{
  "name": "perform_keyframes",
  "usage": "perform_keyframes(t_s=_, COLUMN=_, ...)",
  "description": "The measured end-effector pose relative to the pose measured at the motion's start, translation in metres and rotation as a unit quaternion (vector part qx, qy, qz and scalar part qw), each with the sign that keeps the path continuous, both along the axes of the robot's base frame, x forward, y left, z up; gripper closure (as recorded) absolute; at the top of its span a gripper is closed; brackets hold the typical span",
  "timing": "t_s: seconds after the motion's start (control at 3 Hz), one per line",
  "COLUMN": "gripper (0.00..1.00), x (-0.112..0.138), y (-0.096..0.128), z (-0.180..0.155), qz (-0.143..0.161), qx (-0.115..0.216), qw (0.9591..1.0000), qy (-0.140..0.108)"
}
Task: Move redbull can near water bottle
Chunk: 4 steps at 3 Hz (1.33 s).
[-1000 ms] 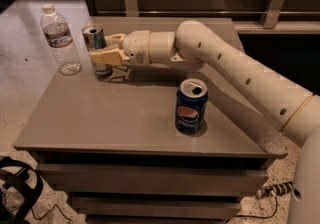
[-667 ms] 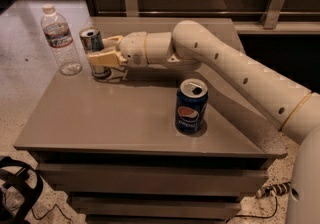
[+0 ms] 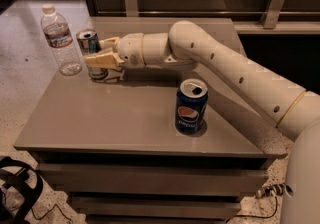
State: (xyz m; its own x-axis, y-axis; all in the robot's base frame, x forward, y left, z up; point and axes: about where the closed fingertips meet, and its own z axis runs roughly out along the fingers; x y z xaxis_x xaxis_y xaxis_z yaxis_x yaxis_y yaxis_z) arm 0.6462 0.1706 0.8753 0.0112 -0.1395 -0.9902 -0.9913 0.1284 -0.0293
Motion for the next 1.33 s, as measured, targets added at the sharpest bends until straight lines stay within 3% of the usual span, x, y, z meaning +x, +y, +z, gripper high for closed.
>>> perform_keyframes(t_s=1.0, gripper=0.13, x=-0.0035, y=0.0075, z=0.0003, qz=0.007, qx=0.001, qw=1.0000, qy=0.000)
perform_keyframes(t_s=1.33, gripper=0.00, x=-0.0048, y=0.0101, z=0.0004, qz=0.009, qx=0.001, qw=1.0000, qy=0.000)
